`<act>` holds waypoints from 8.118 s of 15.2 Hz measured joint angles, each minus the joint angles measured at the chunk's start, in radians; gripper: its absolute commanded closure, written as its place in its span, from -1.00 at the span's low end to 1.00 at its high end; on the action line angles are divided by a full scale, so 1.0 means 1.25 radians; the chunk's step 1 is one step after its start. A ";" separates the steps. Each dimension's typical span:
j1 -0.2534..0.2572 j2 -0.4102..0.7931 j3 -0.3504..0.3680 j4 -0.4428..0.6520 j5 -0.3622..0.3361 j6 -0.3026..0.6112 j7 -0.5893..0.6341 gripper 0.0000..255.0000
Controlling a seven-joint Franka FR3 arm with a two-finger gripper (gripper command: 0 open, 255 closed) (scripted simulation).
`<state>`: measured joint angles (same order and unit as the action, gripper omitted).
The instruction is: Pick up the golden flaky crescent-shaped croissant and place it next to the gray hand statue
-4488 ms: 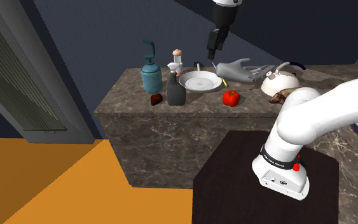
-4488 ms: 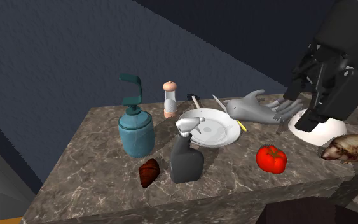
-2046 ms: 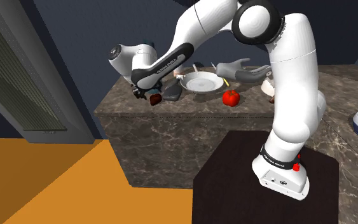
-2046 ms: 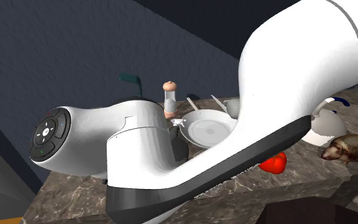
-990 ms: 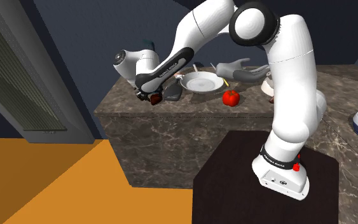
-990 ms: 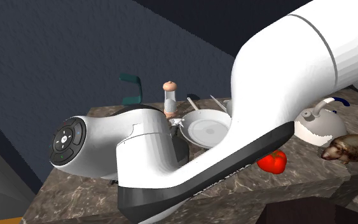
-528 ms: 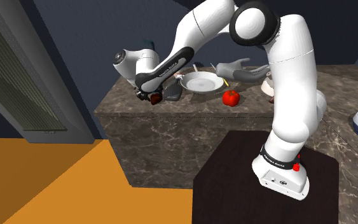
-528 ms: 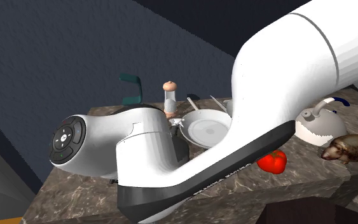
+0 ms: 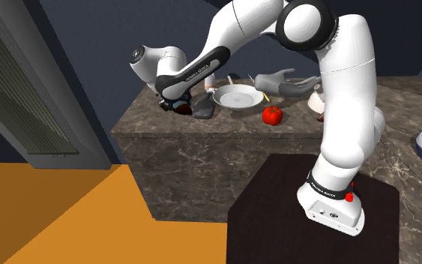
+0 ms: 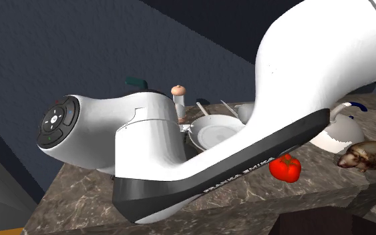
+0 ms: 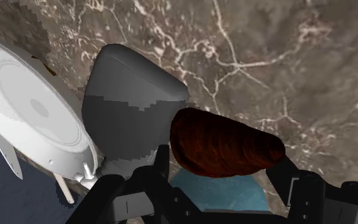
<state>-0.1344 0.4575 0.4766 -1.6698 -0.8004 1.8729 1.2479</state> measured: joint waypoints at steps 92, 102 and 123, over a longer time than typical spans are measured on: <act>-0.467 0.002 -0.244 0.076 0.107 0.355 -0.663 1.00; -0.457 0.042 -0.263 0.042 0.063 0.424 -0.603 1.00; -0.448 0.030 -0.265 0.008 0.050 0.434 -0.577 -1.00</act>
<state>-0.6948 0.4951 0.1451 -1.6595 -0.7382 2.4153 0.5267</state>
